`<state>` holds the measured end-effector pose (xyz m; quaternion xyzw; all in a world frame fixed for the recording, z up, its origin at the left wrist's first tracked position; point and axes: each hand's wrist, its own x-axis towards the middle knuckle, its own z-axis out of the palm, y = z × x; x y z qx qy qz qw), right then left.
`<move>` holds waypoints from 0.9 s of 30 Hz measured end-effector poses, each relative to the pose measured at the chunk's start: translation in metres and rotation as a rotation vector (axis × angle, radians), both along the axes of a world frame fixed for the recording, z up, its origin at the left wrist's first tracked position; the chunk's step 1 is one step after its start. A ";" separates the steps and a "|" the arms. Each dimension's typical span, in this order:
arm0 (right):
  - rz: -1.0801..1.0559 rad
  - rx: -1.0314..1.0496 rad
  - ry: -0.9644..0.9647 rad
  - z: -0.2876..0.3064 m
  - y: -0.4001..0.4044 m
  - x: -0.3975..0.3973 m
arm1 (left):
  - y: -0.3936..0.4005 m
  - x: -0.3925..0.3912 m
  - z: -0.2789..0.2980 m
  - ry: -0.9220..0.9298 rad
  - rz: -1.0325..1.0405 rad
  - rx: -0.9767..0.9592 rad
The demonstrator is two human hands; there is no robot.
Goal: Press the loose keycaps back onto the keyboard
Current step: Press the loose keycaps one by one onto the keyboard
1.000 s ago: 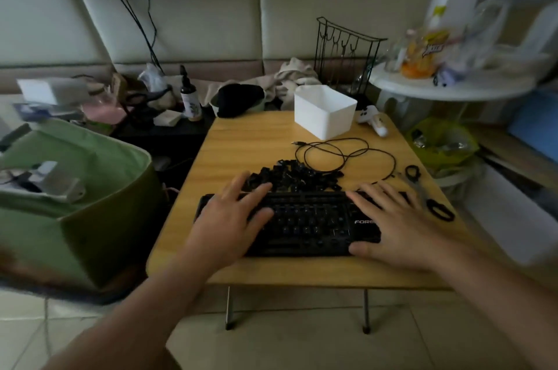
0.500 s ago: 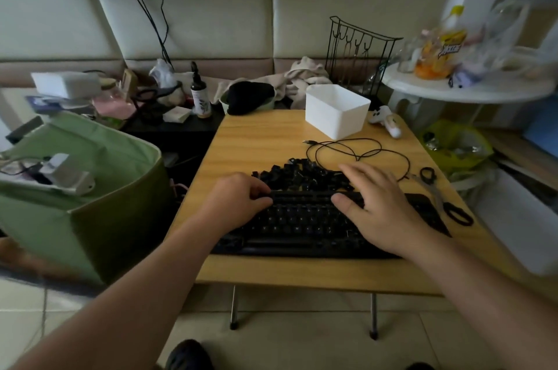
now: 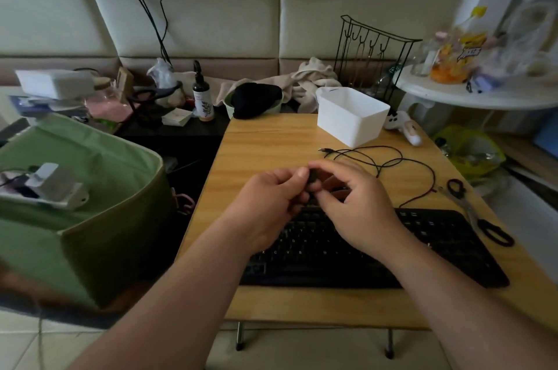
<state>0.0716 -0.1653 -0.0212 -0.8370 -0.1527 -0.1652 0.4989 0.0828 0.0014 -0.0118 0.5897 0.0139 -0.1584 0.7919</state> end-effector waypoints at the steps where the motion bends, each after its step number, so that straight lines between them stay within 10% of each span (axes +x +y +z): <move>1: 0.004 0.028 -0.003 0.001 0.001 -0.001 | -0.002 0.000 0.002 0.005 -0.007 -0.035; 27: 0.013 0.002 -0.205 0.055 -0.002 -0.025 | 0.005 -0.013 0.006 0.056 -0.357 -0.564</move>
